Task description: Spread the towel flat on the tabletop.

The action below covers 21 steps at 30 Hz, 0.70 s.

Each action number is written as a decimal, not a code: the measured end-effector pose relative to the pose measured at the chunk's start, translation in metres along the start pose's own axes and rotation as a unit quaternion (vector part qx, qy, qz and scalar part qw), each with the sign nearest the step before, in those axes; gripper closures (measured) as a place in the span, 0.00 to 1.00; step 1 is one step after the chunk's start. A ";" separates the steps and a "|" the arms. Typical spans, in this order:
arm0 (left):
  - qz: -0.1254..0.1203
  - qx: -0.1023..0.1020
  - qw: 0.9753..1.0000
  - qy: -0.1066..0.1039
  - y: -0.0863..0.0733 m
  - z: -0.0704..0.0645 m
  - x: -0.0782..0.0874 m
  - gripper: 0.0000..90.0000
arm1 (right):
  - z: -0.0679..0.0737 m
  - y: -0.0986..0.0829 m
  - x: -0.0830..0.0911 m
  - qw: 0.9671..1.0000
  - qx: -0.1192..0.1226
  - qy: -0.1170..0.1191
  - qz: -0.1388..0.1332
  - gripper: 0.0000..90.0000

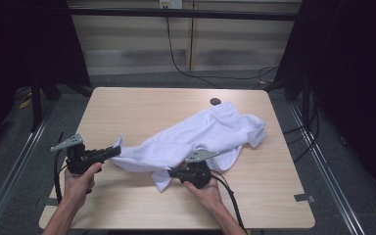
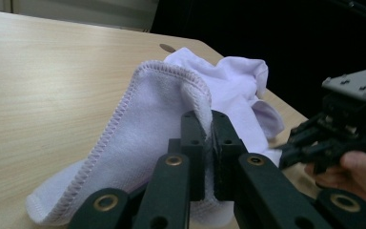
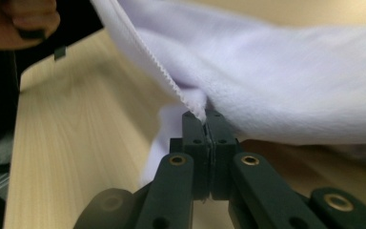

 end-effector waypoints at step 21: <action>-0.038 -0.074 0.994 -0.069 0.041 -0.120 0.002 0.95 | 0.030 0.110 0.162 0.988 0.117 -0.035 -0.098 0.99</action>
Point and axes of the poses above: each handheld gripper's, and its own axes: x roughly backward along the jaws, y roughly out of its top, z roughly to its left, the point moved 9 cm from there along -x, roughly forward along the jaws, and after that the axes turned 4 degrees about y, right-handed, at the moved point
